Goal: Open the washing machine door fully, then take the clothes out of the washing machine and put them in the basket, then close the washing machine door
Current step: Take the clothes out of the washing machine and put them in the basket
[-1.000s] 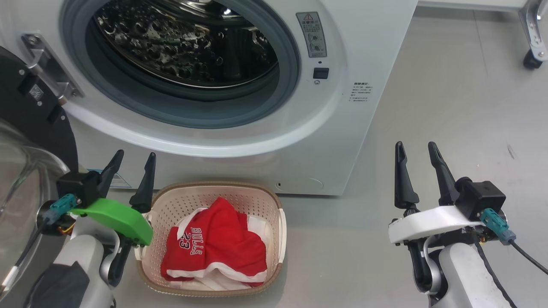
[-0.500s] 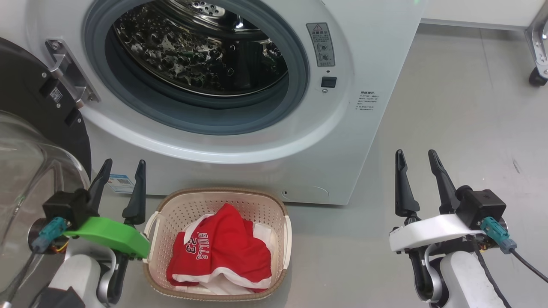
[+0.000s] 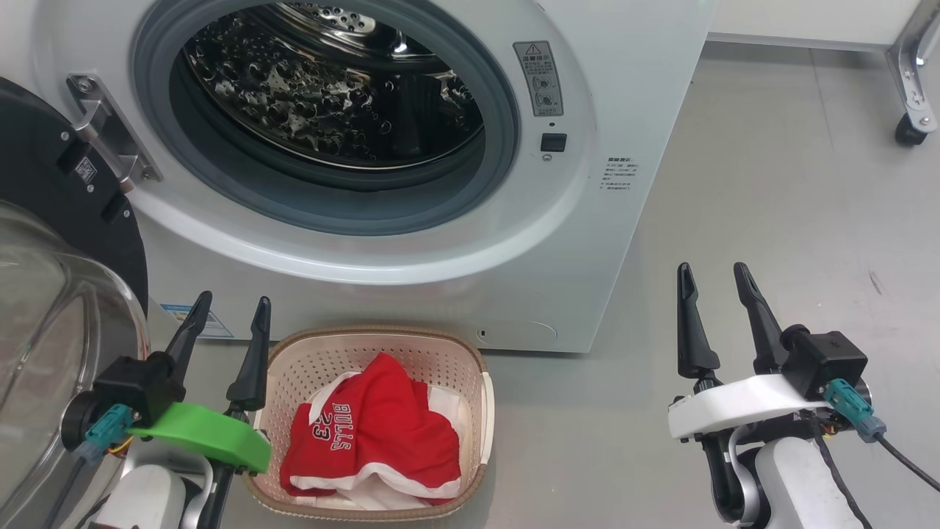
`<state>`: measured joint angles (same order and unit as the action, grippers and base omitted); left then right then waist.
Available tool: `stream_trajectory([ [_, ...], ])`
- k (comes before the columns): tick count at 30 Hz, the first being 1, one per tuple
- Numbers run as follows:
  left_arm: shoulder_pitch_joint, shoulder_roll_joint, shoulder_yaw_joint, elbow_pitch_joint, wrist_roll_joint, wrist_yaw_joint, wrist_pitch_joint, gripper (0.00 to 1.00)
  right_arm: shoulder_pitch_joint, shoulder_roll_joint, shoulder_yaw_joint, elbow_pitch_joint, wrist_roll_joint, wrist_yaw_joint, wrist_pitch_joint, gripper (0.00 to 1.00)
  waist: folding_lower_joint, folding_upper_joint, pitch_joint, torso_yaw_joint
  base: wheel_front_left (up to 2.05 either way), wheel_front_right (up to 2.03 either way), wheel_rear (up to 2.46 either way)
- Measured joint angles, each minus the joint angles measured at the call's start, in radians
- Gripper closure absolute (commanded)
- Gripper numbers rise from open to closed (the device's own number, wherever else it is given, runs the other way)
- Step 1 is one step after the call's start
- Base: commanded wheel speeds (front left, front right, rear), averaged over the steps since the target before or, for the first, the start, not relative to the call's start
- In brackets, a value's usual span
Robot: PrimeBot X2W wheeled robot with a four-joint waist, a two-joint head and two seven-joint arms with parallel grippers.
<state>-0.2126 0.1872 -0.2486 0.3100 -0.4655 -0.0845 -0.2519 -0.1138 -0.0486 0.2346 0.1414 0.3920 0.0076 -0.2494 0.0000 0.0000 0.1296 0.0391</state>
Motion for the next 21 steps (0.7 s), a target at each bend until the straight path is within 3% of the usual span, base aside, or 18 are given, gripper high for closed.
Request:
stream_trajectory([
  [21,0.06,-0.021,0.039,-0.065,0.037,0.0,0.0,0.0,0.003,0.0,-0.002,-0.002,0.0,0.0,0.0,0.0,0.0,0.0,-0.003,-0.017,0.0,0.0,0.0],
])
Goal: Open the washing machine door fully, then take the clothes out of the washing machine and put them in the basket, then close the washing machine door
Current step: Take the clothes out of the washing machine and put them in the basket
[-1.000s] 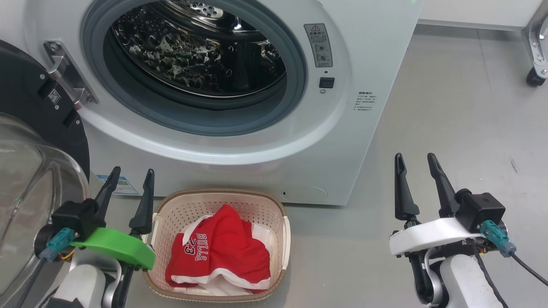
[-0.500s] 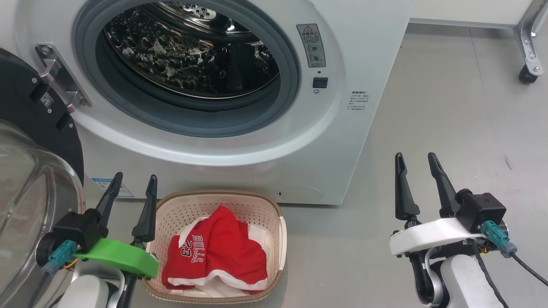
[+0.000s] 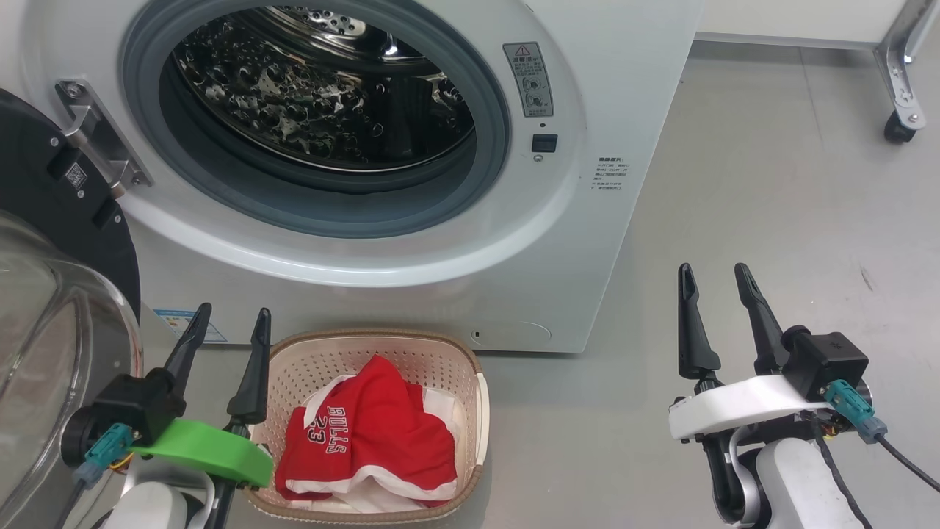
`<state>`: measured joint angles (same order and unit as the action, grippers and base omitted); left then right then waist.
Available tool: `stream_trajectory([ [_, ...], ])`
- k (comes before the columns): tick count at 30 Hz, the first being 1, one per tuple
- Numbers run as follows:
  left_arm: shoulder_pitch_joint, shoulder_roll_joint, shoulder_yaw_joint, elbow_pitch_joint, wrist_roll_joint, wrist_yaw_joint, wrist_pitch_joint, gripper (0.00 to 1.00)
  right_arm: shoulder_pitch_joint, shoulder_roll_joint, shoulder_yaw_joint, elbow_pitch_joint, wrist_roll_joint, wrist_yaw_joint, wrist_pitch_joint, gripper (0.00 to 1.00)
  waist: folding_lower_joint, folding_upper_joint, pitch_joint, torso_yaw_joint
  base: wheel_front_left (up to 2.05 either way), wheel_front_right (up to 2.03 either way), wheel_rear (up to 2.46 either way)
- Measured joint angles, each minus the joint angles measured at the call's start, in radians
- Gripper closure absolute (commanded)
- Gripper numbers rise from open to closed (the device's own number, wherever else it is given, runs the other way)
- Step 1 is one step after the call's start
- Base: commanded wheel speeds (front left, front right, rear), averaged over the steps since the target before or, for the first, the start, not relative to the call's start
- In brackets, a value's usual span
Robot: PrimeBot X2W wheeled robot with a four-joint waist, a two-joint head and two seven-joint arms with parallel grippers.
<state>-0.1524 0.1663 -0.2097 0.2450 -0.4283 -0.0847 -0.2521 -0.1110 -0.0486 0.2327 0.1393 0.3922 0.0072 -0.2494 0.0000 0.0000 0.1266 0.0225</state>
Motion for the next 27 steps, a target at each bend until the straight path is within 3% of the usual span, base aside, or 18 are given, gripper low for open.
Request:
stream_trajectory([
  [27,0.04,-0.032,0.032,-0.022,0.016,-0.013,0.0,0.0,0.0,0.0,0.005,0.009,0.0,0.001,0.0,0.0,0.0,0.0,-0.012,-0.011,0.0,0.01,-0.01],
])
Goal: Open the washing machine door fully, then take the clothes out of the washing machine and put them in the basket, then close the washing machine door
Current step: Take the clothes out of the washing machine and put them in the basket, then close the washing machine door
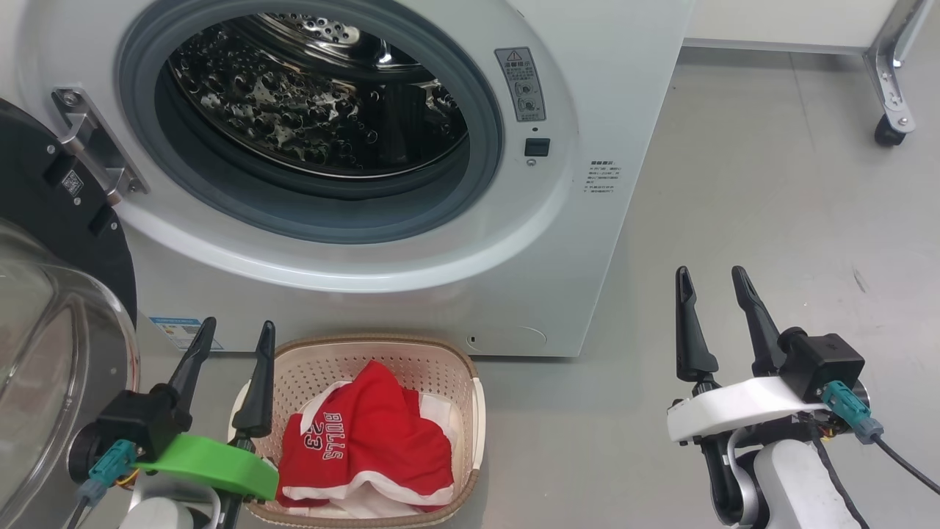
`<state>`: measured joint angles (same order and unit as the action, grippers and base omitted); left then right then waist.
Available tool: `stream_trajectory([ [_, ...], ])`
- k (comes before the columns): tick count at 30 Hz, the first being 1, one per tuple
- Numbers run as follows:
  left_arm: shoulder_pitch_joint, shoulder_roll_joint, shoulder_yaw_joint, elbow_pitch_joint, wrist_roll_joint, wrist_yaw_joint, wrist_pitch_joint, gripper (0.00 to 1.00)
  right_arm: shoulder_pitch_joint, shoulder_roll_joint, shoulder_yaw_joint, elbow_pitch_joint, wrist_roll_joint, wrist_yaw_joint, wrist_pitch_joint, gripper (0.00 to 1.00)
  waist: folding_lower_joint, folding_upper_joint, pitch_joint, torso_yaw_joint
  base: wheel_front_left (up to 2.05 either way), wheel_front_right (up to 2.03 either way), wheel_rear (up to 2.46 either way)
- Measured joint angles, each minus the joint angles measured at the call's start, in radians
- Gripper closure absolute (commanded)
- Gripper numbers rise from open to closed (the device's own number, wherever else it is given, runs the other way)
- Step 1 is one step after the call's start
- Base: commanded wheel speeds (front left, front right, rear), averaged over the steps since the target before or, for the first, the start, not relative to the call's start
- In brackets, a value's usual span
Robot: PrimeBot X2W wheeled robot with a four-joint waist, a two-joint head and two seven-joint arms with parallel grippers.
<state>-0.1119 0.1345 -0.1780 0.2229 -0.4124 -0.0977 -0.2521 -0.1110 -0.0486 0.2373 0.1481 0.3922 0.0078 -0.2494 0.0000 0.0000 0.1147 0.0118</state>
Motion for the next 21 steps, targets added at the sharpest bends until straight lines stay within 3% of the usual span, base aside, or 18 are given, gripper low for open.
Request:
stream_trajectory([
  [21,0.001,0.0,0.011,-0.006,0.002,-0.006,0.0,0.0,0.001,0.0,0.002,0.003,0.0,0.0,0.0,0.0,0.0,0.0,0.006,0.0,-0.56,0.56,-0.01],
])
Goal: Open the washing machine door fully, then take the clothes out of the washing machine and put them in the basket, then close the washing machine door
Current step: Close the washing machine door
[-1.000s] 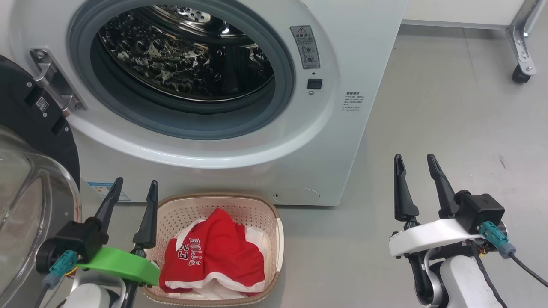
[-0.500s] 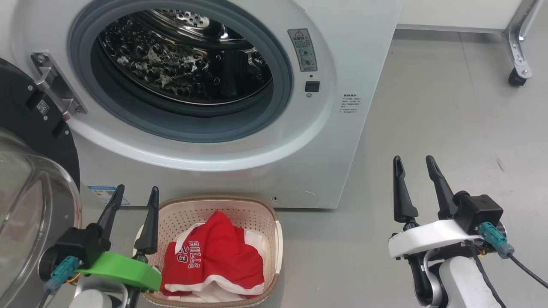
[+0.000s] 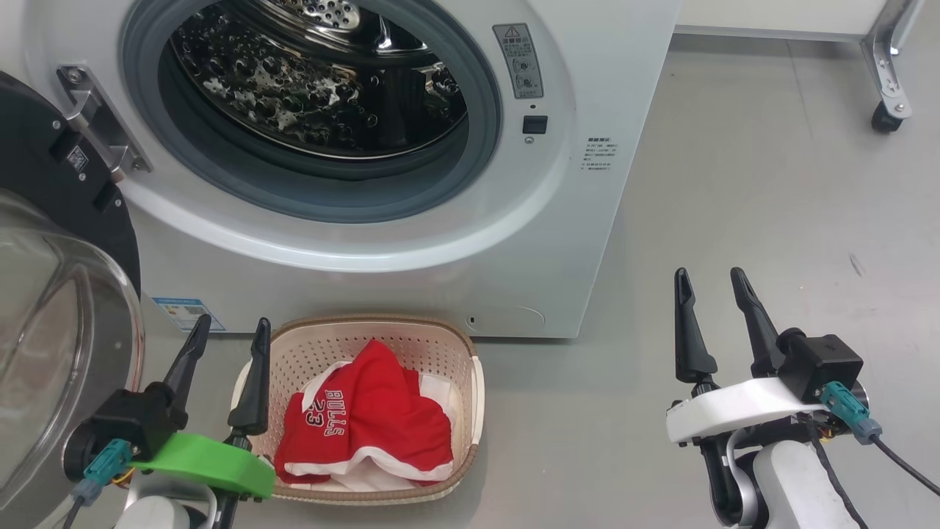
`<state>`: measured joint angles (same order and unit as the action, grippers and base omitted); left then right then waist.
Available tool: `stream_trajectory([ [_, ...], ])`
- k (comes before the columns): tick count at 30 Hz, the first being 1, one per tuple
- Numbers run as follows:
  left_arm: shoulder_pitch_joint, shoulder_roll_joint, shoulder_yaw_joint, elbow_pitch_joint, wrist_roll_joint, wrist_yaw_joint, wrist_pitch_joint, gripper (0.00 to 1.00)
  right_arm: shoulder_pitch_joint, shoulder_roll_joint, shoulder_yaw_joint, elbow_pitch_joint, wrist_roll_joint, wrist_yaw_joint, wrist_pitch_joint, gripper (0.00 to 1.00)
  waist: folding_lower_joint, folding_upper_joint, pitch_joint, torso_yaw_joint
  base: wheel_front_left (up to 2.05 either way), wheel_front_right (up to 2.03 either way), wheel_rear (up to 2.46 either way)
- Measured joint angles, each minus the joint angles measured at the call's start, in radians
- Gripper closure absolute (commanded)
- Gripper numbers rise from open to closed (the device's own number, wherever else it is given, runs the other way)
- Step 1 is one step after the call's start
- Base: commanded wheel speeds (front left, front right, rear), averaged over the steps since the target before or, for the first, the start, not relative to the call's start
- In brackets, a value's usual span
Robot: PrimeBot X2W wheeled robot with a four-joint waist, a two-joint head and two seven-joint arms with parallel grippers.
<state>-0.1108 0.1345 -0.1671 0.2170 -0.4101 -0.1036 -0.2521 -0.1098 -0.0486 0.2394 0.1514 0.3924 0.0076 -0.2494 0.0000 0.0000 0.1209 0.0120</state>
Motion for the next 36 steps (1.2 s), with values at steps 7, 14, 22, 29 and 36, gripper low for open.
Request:
stream_trajectory([
  [7,0.0,0.0,0.004,-0.001,0.007,-0.004,0.0,0.0,0.0,0.0,0.0,0.0,0.0,0.0,0.0,0.0,0.0,0.0,0.001,0.0,-1.14,1.14,0.0],
  [14,0.0,0.001,0.016,-0.018,0.036,-0.004,0.0,0.0,0.0,0.0,-0.001,0.001,0.001,0.0,0.0,0.0,0.0,0.0,-0.003,0.0,-1.3,1.3,0.0],
  [22,0.0,-0.006,0.018,-0.022,0.036,-0.006,0.0,0.0,0.0,0.0,-0.003,0.004,0.001,-0.001,0.0,0.0,0.0,0.0,0.002,0.003,-1.06,1.06,0.0],
  [29,0.0,-0.011,0.019,-0.02,0.036,-0.007,0.0,0.0,0.0,0.0,-0.002,0.005,0.001,-0.001,0.0,0.0,0.0,0.0,0.006,0.007,-0.75,0.75,0.0],
  [36,0.0,-0.015,0.021,-0.015,0.036,-0.008,0.0,0.0,0.0,0.0,-0.002,0.007,0.001,-0.001,0.0,0.0,0.0,0.0,0.005,0.009,-0.7,0.88,-0.18],
])
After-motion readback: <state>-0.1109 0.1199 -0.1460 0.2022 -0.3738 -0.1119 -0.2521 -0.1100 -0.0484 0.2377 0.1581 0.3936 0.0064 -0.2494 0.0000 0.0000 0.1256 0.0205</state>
